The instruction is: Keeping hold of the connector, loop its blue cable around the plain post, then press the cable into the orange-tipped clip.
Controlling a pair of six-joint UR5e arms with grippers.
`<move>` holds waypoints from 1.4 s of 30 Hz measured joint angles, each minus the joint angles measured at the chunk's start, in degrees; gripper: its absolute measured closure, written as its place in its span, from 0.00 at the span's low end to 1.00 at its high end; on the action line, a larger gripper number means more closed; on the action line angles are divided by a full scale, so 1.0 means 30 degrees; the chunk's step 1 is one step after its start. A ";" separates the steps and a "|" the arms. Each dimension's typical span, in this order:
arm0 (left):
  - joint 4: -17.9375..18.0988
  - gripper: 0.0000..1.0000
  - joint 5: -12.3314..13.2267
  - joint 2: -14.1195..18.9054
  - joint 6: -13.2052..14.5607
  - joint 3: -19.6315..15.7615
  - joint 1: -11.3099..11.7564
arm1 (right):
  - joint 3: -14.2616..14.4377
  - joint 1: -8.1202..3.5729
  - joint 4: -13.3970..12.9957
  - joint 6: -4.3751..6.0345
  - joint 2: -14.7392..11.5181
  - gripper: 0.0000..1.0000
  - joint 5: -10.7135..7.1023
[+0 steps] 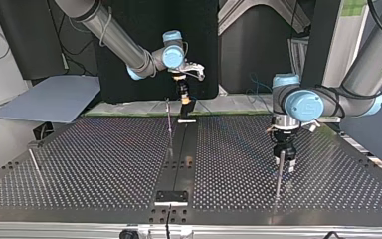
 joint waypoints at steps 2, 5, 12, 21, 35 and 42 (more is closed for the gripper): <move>-0.0003 0.02 -0.0006 0.0000 0.0006 0.0001 -0.0001 | 0.0001 0.0002 -0.0333 0.0138 0.0334 1.00 0.0048; -0.0001 0.02 -0.0014 0.0000 0.0020 0.0001 -0.0005 | -0.0001 0.0003 -0.0864 0.0346 0.0867 1.00 0.0077; 0.0019 0.02 -0.0018 -0.0001 0.0032 0.0019 -0.0005 | -0.0017 -0.0144 -0.2158 0.1020 0.2161 1.00 0.0118; 0.0002 0.02 -0.0040 0.0002 0.0065 0.0020 -0.0001 | -0.0024 -0.0599 -0.3641 0.1832 0.3852 1.00 0.0534; -0.0019 0.02 -0.0099 0.0001 0.0182 0.0017 0.0048 | -0.0033 -0.1364 -0.4911 0.2092 0.6309 1.00 0.0609; -0.0020 0.02 -0.0134 0.0003 0.0231 0.0021 0.0077 | -0.0046 -0.1769 -0.5332 0.2048 0.7512 1.00 0.0606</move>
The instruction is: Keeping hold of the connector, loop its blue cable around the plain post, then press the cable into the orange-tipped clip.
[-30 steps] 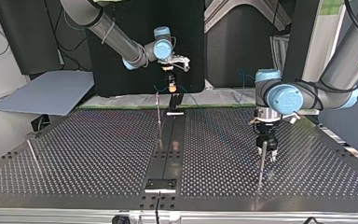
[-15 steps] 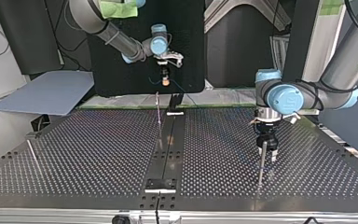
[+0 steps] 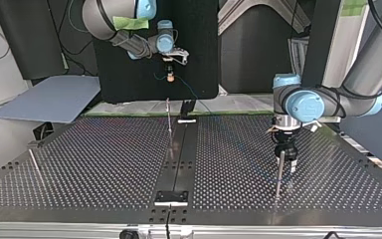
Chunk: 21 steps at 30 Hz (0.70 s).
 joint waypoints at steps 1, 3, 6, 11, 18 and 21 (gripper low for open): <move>0.0000 0.02 -0.0001 -0.0002 0.0002 0.0000 0.0002 | -0.0001 -0.0044 -0.0031 -0.0035 0.0161 1.00 -0.0004; -0.0002 0.02 -0.0002 -0.0002 0.0003 -0.0001 0.0005 | 0.0000 -0.0137 -0.0098 -0.0114 0.0533 1.00 -0.0025; -0.0014 0.02 -0.0002 -0.0002 0.0003 0.0001 0.0008 | 0.0004 -0.0239 -0.0124 -0.0227 0.1129 1.00 -0.0035; -0.0021 0.02 -0.0002 0.0001 0.0003 0.0003 0.0021 | 0.0001 -0.0379 -0.0056 -0.0505 0.2080 1.00 -0.0007; -0.0025 0.02 -0.0002 -0.0001 0.0003 0.0003 0.0035 | 0.0449 -0.0476 -0.0380 -0.0877 0.3018 1.00 0.0111; -0.0029 0.02 -0.0002 -0.0002 0.0004 0.0002 0.0037 | 0.0960 -0.0541 -0.0875 -0.0913 0.2708 1.00 0.0181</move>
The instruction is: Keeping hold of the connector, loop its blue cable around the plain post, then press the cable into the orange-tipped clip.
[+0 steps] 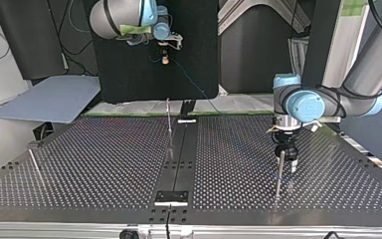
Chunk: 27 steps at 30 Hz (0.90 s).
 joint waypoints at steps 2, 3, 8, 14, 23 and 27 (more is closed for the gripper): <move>-0.0009 0.02 0.0000 0.0000 0.0000 -0.0003 0.0001 | 0.0303 -0.0044 -0.0304 -0.0012 -0.0263 1.00 0.0089; -0.0013 0.02 0.0000 0.0000 0.0000 -0.0008 0.0001 | 0.0514 -0.0070 -0.0511 -0.0017 -0.0461 1.00 0.0163; -0.0030 0.02 0.0000 0.0004 0.0000 -0.0019 0.0001 | 0.1378 -0.0109 -0.1380 -0.0085 -0.1307 1.00 0.0389; -0.0075 0.02 -0.0036 0.0004 0.0021 -0.0008 -0.0001 | 0.2503 0.0062 -0.2438 -0.0353 -0.2427 1.00 0.0437; -0.0156 0.02 -0.0327 0.0001 0.0045 -0.0005 -0.0012 | 0.4232 0.0205 -0.2633 -0.0718 -0.4159 1.00 0.0410; -0.0195 0.02 -0.0432 0.0000 0.0063 -0.0006 -0.0045 | 0.5030 0.0122 -0.2129 -0.0762 -0.4954 1.00 0.0313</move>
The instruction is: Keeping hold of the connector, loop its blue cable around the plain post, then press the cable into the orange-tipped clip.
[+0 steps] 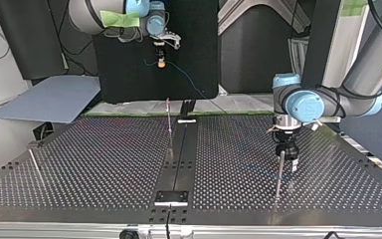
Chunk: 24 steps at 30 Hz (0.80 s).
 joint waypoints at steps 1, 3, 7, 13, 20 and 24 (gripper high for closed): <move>-0.0011 0.02 -0.0011 0.0000 0.0003 -0.0001 -0.0004 | 0.0160 -0.0033 0.0134 -0.0013 -0.0163 1.00 -0.0025; -0.0020 0.02 -0.0014 0.0000 0.0006 0.0001 -0.0012 | 0.0559 -0.0117 0.0495 -0.0040 -0.0559 1.00 -0.0069; -0.0037 0.02 -0.0027 0.0000 0.0012 -0.0005 -0.0033 | 0.1330 -0.0287 0.1086 -0.0005 -0.1333 1.00 -0.0102; -0.0065 0.02 -0.0036 0.0000 0.0019 -0.0015 -0.0043 | 0.2485 -0.0501 0.1330 0.0085 -0.2486 1.00 -0.0358; -0.0068 0.02 -0.0043 0.0000 0.0024 -0.0011 -0.0046 | 0.3433 -0.0899 0.1107 0.0142 -0.3863 1.00 -0.1228; -0.0074 0.02 -0.0097 0.0000 0.0043 -0.0007 -0.0046 | 0.3485 -0.1181 0.0793 0.0156 -0.4648 1.00 -0.1691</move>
